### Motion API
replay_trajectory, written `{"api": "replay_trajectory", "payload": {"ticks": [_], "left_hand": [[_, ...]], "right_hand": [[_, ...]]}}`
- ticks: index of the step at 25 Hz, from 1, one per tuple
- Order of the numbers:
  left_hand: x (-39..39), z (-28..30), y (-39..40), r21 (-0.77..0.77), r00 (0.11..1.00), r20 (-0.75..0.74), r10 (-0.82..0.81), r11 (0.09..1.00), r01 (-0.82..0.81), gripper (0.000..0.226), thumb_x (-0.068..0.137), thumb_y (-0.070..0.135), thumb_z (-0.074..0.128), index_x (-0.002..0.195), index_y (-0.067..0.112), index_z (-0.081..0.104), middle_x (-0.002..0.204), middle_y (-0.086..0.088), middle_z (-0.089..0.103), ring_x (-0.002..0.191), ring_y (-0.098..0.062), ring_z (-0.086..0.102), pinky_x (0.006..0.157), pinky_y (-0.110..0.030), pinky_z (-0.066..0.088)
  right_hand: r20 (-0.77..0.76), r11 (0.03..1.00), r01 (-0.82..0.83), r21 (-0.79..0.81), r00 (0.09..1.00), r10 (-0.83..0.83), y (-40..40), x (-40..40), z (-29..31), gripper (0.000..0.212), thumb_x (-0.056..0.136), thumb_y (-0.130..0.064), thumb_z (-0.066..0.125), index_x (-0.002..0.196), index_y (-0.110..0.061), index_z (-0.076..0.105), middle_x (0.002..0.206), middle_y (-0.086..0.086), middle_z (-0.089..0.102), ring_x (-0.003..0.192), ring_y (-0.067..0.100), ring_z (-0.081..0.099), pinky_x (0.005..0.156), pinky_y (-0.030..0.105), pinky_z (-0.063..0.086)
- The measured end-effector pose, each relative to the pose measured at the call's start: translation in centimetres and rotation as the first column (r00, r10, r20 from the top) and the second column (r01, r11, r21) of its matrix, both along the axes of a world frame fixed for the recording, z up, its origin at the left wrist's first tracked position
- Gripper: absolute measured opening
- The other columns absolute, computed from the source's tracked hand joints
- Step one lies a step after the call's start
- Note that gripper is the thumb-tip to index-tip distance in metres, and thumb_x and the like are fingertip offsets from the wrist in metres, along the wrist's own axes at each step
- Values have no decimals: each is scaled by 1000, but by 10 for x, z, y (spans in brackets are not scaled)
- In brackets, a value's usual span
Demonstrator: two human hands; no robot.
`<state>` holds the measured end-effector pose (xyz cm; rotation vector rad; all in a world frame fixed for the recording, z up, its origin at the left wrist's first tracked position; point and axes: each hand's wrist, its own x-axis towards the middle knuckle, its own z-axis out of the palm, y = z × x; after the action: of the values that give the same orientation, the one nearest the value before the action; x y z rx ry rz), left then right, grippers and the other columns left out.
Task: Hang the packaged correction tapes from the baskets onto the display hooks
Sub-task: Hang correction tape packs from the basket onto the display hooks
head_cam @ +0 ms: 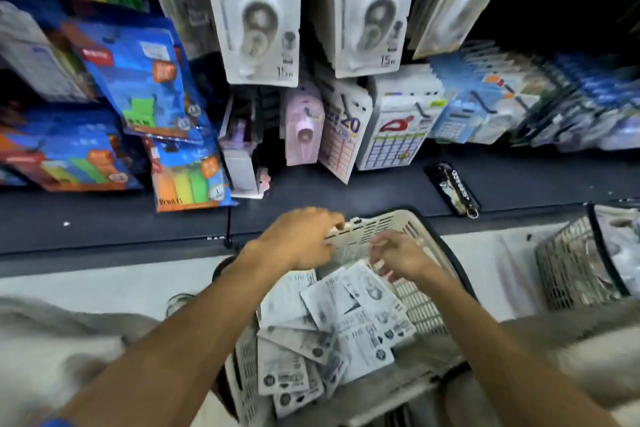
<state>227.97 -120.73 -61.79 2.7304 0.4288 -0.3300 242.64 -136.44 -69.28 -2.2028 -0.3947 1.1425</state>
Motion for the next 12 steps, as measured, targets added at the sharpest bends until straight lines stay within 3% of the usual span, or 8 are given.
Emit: {"api": "replay_trajectory", "payload": {"ticks": [1,2,4,6,8,9,10,12], "left_hand": [[-11,-33,-7,-129,964,-267,-7,991,-29,43,92,31,64,133,25,57,132,-4,62,118,-28,58,91,-33,46],[-25,-63,-13,-215,883,-469,-2,970,-111,47,93,34,65,138,26,54,137,-5,59,121,-27,58,91,-30,46],[-57,-114,-25,-222,725,-687,44,938,-266,49,94,33,64,140,23,52,142,-6,56,123,-26,57,96,-32,47],[-72,-150,-30,-150,662,-744,92,942,-300,45,93,30,64,136,19,56,137,-7,60,119,-26,60,98,-38,52],[-68,-167,-30,-71,706,-617,348,869,-490,29,94,31,60,119,16,64,114,-5,69,100,-24,66,84,-35,57],[-66,-173,-30,-37,670,-474,571,748,-663,23,95,32,58,108,15,65,97,-4,70,87,-24,67,74,-32,56],[-65,-177,-32,-35,541,-326,775,562,-826,21,95,32,58,100,13,65,85,-4,69,77,-25,67,67,-31,54],[-66,-184,-46,-151,198,-156,968,175,-973,18,92,25,64,102,10,63,92,-11,71,79,-33,69,69,-35,55]], "right_hand": [[-77,955,-225,-195,974,214,-14,-16,-32,14,98,-14,62,111,-14,63,97,9,65,60,16,56,50,25,39],[-148,842,-426,-330,905,400,-26,-26,-62,26,96,-19,66,121,-13,62,109,9,65,69,15,60,54,24,43],[-201,651,-623,-433,771,604,-42,-38,-104,44,94,-24,69,135,-15,56,130,8,62,95,19,67,70,25,50],[-110,693,-578,-430,796,596,-43,-42,-129,45,91,-23,69,134,-18,56,129,7,64,108,24,66,83,29,51],[-100,867,-351,-353,936,338,-36,-47,-150,23,89,-22,68,111,-19,65,106,5,69,90,22,68,74,30,51],[-164,929,-192,-317,976,146,-30,-53,-157,8,88,-20,67,95,-19,65,91,5,68,73,19,65,65,31,48],[-230,949,-74,-305,973,1,-23,-61,-163,5,87,-19,67,86,-18,62,82,6,66,61,18,59,58,30,45],[-283,944,-12,-329,955,-86,-12,-73,-176,10,86,-22,67,91,-13,64,85,11,69,61,21,58,57,30,45]]}}
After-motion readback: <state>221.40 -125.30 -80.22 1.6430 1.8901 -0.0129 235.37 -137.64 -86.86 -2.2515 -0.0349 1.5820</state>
